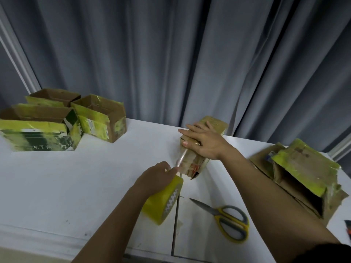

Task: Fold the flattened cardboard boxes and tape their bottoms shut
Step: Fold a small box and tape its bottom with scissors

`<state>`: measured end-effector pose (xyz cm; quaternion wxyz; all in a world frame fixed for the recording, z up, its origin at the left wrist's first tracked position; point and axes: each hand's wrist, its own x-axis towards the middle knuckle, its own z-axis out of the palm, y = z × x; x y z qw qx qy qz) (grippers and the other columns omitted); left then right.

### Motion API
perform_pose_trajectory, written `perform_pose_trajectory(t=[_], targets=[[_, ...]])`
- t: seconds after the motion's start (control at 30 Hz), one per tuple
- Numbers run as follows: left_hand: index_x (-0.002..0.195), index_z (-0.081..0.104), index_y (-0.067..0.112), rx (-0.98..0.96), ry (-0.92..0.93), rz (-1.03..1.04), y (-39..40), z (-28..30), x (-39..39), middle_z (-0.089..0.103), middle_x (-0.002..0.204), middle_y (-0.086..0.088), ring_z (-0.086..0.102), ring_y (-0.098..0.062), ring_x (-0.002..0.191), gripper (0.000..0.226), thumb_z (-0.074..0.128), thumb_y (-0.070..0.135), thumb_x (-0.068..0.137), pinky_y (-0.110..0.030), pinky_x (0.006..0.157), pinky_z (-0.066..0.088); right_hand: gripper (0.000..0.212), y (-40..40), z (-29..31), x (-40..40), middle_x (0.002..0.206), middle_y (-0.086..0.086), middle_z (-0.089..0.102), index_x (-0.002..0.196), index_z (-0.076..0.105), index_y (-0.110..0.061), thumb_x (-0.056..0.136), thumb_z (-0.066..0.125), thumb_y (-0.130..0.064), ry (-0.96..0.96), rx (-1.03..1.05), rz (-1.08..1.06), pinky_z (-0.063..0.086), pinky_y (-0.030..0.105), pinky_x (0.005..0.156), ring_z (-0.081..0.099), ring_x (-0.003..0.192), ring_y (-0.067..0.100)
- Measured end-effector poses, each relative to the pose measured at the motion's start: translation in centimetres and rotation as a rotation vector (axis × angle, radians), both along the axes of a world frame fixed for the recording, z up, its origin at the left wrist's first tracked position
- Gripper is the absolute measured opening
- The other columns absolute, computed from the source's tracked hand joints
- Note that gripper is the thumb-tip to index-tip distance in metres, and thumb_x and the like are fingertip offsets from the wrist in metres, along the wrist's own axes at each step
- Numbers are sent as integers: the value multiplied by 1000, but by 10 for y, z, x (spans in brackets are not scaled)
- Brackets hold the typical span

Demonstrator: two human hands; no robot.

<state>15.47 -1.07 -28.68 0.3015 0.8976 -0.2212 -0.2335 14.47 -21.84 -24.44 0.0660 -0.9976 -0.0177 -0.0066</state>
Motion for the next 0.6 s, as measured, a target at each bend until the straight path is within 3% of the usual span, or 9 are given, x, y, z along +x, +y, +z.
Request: perform_pose_trajectory(t=[0.17,0.27,0.33,0.4,0.43,0.5,0.6], targets=[[114,54,25,-260,32,71,0,-8,-3,56,115,4,52,-17,99,27,39,41,98,-30,85,42,64,-1,3,-3,162,-2,9,150,21,-41,91,29,-67,-67,-100,-48,-12,44,118,1,148,16],[120,53,29,-299,42,84,-3,-11,-3,54,120,5,50,-14,101,29,40,42,98,-31,90,43,75,0,3,-22,159,-1,20,147,33,-35,84,34,-75,-250,61,-106,2,42,120,10,146,17],[126,50,30,-285,31,82,-4,-13,-2,52,130,4,47,-12,102,34,39,44,98,-30,90,39,57,6,-2,-47,145,-6,38,138,47,-27,90,49,-58,-505,273,-191,18,27,114,25,136,12],[127,50,30,-292,14,92,-4,-14,-1,52,133,3,45,-12,102,35,39,45,98,-29,89,37,26,7,-17,-80,119,-11,48,116,60,-22,91,62,-30,-661,363,-276,33,19,97,43,115,11],[126,51,30,-304,8,94,-3,-15,-1,52,132,2,45,-12,102,34,39,45,98,-28,88,37,15,6,-28,-99,108,-10,51,103,61,-22,89,64,-21,-615,369,-306,39,22,88,48,103,13],[123,54,28,-324,6,94,-2,-16,-1,54,131,1,47,-13,101,33,40,43,98,-28,88,37,18,3,-54,-135,93,-7,53,86,54,-29,84,64,-14,-330,379,-335,41,25,75,51,89,16],[122,56,26,-345,32,108,-2,-16,-2,55,130,0,50,-16,105,32,43,42,97,-30,90,39,17,1,-87,-169,90,-7,45,82,44,-30,81,61,-26,75,230,-382,37,26,75,47,95,22]])
